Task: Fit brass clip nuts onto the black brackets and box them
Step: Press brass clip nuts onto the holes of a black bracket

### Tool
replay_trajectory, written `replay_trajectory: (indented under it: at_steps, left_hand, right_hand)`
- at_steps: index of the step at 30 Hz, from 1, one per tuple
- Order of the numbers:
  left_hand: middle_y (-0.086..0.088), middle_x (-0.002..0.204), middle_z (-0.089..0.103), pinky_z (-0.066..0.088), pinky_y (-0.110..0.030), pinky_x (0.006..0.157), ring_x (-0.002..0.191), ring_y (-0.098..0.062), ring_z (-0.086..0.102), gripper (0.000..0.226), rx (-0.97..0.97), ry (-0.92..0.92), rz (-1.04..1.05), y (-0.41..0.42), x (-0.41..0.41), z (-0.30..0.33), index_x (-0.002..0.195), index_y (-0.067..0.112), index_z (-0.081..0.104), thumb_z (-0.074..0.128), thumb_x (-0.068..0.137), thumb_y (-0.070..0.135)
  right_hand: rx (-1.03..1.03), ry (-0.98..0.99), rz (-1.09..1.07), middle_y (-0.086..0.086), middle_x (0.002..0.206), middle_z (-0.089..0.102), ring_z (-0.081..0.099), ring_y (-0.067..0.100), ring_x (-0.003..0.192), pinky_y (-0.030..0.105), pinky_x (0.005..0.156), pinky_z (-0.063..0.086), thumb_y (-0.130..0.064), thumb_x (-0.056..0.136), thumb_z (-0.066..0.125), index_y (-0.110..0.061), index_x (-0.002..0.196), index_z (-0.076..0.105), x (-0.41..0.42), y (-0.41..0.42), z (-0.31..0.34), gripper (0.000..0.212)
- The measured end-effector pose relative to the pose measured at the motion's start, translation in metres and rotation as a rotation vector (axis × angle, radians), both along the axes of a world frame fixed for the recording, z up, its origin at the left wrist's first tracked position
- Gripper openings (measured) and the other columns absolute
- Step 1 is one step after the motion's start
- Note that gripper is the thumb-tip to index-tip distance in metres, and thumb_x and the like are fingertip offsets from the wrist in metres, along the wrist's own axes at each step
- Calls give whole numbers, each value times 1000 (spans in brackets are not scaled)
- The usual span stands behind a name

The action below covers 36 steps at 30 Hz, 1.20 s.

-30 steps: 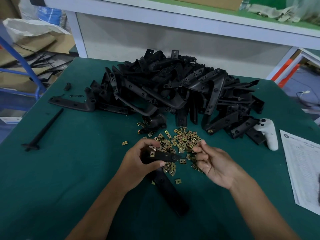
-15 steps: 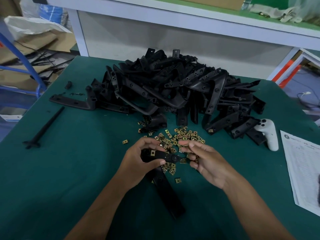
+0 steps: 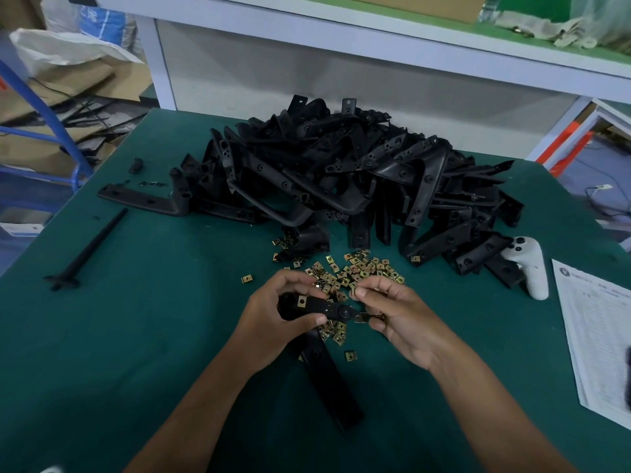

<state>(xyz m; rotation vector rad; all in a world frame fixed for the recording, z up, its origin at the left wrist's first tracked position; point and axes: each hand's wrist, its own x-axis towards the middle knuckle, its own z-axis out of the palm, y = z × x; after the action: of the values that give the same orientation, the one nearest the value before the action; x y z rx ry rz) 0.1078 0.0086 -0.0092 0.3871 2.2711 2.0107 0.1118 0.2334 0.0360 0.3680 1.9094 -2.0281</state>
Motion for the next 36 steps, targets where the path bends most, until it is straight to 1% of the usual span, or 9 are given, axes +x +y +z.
replay_trajectory:
  at_steps: [2, 6, 9, 15, 20, 24, 28, 32, 36]
  left_hand:
    - [9, 109, 75, 56, -24, 85, 106, -10, 69, 47, 12, -4, -1, 0, 0, -1, 111, 42, 62, 87, 73, 29]
    - [10, 110, 74, 56, -25, 88, 106, -10, 68, 47, -5, 18, -7, 0, 0, -3, 111, 42, 62, 85, 77, 22]
    - [10, 111, 72, 58, -28, 86, 100, -10, 69, 42, 4, 20, -12, 2, 1, -2, 112, 44, 62, 82, 77, 32]
    - [13, 112, 71, 53, -12, 77, 89, -4, 71, 44, -18, 38, -10, 0, 2, -3, 115, 41, 62, 83, 81, 23]
    - [13, 113, 70, 59, -37, 86, 97, -8, 70, 44, -20, 28, -16, 2, 1, -4, 114, 45, 61, 81, 77, 35]
    - [11, 112, 70, 58, -26, 85, 101, -9, 69, 45, -14, 32, -22, 1, 2, -5, 115, 43, 60, 82, 79, 29]
    - [12, 113, 71, 57, -30, 88, 103, -9, 68, 46, -18, 15, -33, 1, 1, -5, 116, 43, 60, 83, 80, 25]
    - [15, 111, 71, 48, -15, 91, 108, -5, 65, 46, -40, 42, -19, 1, 1, -2, 115, 45, 60, 83, 78, 29]
    - [13, 112, 71, 54, -38, 95, 106, -9, 67, 45, -16, 3, -23, 1, 1, -3, 115, 44, 60, 81, 76, 35]
  right_hand:
    - [56, 26, 37, -17, 79, 68, 48, 0, 65, 18, 56, 38, -16, 98, 64, -25, 103, 79, -1, -2, 0, 19]
    - [159, 46, 89, -22, 81, 69, 56, -4, 74, 20, 66, 39, -20, 103, 58, -30, 96, 78, -4, -7, 3, 23]
    - [146, 75, 115, -13, 91, 74, 60, -3, 77, 24, 68, 39, -20, 100, 62, -26, 95, 75, -7, -11, 4, 15]
    - [221, 70, 106, -6, 86, 73, 62, 6, 79, 26, 71, 44, -27, 90, 75, -26, 86, 77, -10, -21, 1, 5]
    - [227, 59, 133, -8, 79, 71, 58, 4, 73, 20, 63, 41, -28, 90, 76, -28, 82, 78, -10, -26, 1, 8]
    - [229, 28, 158, -12, 79, 73, 60, -3, 69, 17, 61, 42, -27, 89, 76, -24, 88, 78, -12, -24, 3, 4]
    - [236, 40, 179, -11, 80, 75, 66, -2, 72, 16, 63, 48, -26, 90, 76, -23, 91, 78, -13, -22, 3, 4]
    - [237, 55, 198, -8, 82, 75, 68, 1, 75, 14, 65, 50, -24, 90, 75, -20, 91, 78, -15, -21, 3, 4]
    - [248, 76, 211, -3, 84, 74, 67, 6, 79, 18, 71, 51, -23, 90, 75, -21, 88, 78, -16, -18, 4, 4]
